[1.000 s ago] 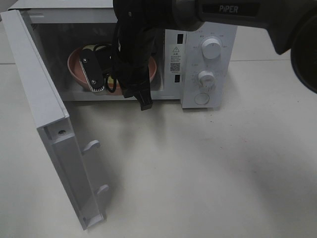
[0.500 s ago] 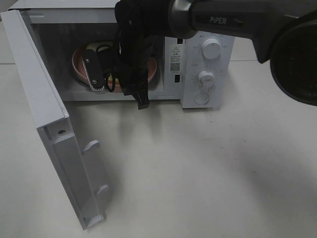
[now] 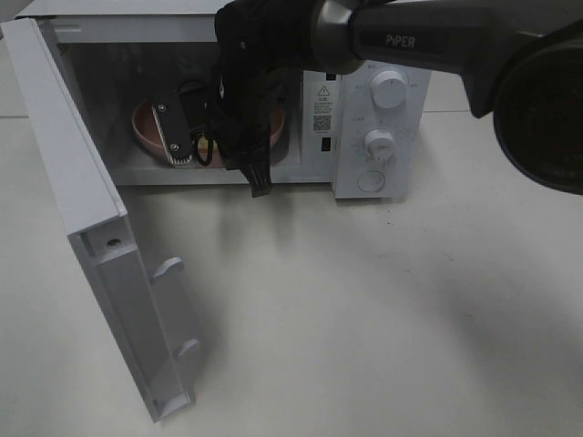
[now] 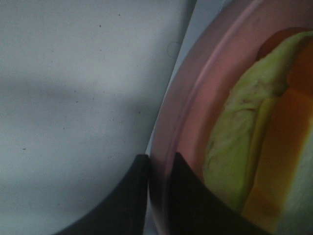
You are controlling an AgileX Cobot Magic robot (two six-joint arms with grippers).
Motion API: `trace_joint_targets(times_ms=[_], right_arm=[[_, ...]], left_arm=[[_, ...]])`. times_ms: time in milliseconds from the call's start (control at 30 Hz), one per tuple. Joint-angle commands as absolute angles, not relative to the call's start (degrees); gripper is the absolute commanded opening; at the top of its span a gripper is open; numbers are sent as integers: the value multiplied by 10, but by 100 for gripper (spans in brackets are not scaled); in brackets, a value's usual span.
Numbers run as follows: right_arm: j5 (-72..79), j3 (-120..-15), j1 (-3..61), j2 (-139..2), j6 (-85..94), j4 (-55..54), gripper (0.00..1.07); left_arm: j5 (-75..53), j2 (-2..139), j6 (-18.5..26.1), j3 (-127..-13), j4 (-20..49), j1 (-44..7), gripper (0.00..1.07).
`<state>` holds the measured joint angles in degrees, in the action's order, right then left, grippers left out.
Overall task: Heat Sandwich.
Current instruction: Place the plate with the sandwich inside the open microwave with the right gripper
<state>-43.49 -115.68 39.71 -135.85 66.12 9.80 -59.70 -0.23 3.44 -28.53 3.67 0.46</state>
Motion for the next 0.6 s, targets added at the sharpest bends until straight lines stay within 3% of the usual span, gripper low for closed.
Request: trace_joint_targets(times_ms=[33, 67, 100, 167, 200, 267, 367, 467, 600], right_arm=[[-429, -1163, 393, -1354, 639, 103, 24], [-429, -1163, 393, -1354, 626, 103, 34], [-429, -1163, 393, -1354, 626, 103, 34], [-429, -1163, 393, -1354, 612, 103, 46], [-429, -1163, 393, -1354, 606, 104, 56], [-428, -1163, 393, -1354, 602, 104, 62], [-427, -1163, 393, -1354, 582, 104, 80], [-427, -1163, 393, -1354, 575, 104, 85], [-426, -1163, 393, -1354, 566, 104, 84]], left_arm=[[-589, -17, 35, -284, 39, 3, 101], [-589, -17, 35, -284, 39, 3, 101], [-589, -17, 35, -284, 39, 3, 101], [-589, -17, 35, -284, 39, 3, 101], [-589, -17, 35, -284, 39, 3, 101], [-589, -17, 35, -284, 39, 3, 101], [-589, -17, 35, -284, 39, 3, 101], [-589, -17, 35, -284, 39, 3, 101], [-589, -17, 35, -284, 39, 3, 101]])
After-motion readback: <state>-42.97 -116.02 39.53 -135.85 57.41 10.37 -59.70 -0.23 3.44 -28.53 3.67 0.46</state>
